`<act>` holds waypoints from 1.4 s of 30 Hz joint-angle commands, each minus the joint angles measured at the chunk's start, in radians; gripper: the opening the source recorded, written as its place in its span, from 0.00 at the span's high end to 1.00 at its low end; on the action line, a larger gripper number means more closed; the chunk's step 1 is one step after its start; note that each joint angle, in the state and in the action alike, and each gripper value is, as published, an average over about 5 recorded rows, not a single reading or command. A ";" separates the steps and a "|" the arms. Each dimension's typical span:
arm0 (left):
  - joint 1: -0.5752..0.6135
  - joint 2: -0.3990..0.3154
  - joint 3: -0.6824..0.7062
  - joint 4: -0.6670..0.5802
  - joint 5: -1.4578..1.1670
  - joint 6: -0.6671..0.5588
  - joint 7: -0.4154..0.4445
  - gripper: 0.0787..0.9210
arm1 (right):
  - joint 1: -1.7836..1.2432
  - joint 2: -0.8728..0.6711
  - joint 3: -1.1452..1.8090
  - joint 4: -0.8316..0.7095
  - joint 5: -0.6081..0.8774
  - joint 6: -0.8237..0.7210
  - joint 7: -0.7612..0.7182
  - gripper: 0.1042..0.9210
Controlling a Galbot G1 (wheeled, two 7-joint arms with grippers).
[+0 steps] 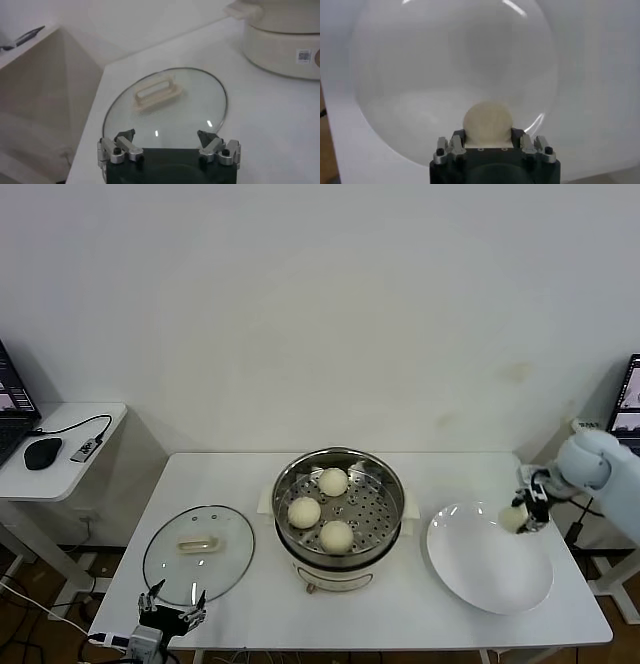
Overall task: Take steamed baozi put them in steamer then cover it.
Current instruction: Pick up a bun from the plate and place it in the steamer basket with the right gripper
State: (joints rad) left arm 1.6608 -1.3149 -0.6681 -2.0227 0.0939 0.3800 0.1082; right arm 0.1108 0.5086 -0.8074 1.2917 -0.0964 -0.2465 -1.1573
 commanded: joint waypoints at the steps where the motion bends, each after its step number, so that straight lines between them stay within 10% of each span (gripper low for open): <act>1: -0.004 0.000 -0.002 -0.026 -0.010 0.000 0.002 0.12 | 0.529 0.068 -0.423 0.150 0.315 -0.115 -0.011 0.44; 16: 0.000 -0.010 -0.017 -0.088 -0.023 0.004 0.008 0.12 | 0.652 0.410 -0.546 0.089 0.625 -0.271 0.031 0.43; 42: -0.006 -0.011 -0.017 -0.085 -0.033 0.006 0.010 0.12 | 0.399 0.553 -0.505 0.013 0.534 -0.327 0.086 0.44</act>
State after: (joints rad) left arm 1.6548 -1.3270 -0.6857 -2.1104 0.0620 0.3861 0.1178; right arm 0.5937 1.0174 -1.3211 1.3356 0.4700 -0.5585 -1.0818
